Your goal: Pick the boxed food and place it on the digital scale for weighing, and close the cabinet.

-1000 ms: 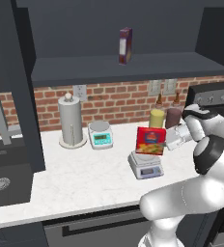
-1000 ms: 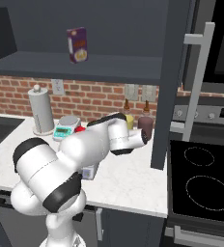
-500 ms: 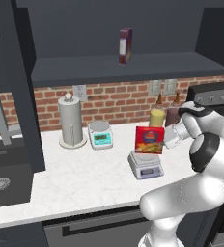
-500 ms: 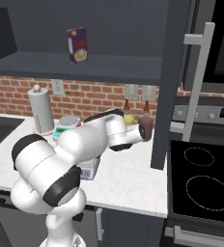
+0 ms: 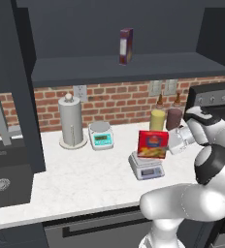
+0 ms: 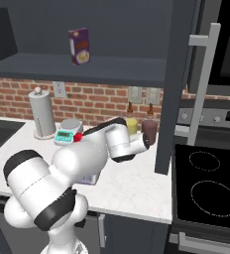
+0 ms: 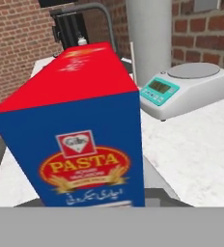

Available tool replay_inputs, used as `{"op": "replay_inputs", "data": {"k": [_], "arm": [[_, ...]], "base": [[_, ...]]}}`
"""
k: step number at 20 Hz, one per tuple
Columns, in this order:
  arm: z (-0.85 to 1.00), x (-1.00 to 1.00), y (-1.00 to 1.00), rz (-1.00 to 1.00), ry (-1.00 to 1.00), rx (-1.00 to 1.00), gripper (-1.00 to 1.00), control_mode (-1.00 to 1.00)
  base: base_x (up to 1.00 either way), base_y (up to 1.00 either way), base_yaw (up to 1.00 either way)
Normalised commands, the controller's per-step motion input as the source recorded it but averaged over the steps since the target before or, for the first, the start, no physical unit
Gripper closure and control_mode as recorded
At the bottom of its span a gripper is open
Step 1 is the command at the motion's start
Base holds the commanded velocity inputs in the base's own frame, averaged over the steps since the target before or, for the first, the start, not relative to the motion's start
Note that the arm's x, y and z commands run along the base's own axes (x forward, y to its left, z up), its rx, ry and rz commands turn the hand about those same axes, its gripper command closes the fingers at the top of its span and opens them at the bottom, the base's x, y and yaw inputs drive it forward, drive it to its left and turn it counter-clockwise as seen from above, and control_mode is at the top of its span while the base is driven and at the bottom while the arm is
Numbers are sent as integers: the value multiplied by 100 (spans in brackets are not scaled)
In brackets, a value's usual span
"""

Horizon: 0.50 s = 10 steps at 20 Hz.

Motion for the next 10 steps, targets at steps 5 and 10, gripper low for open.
{"op": "replay_inputs", "data": {"k": [5,10], "arm": [[0,2,26,0,-2,0,100,-100],[0,13,33,0,0,0,100,-100]], "base": [[0,0,0],[0,0,0]]}}
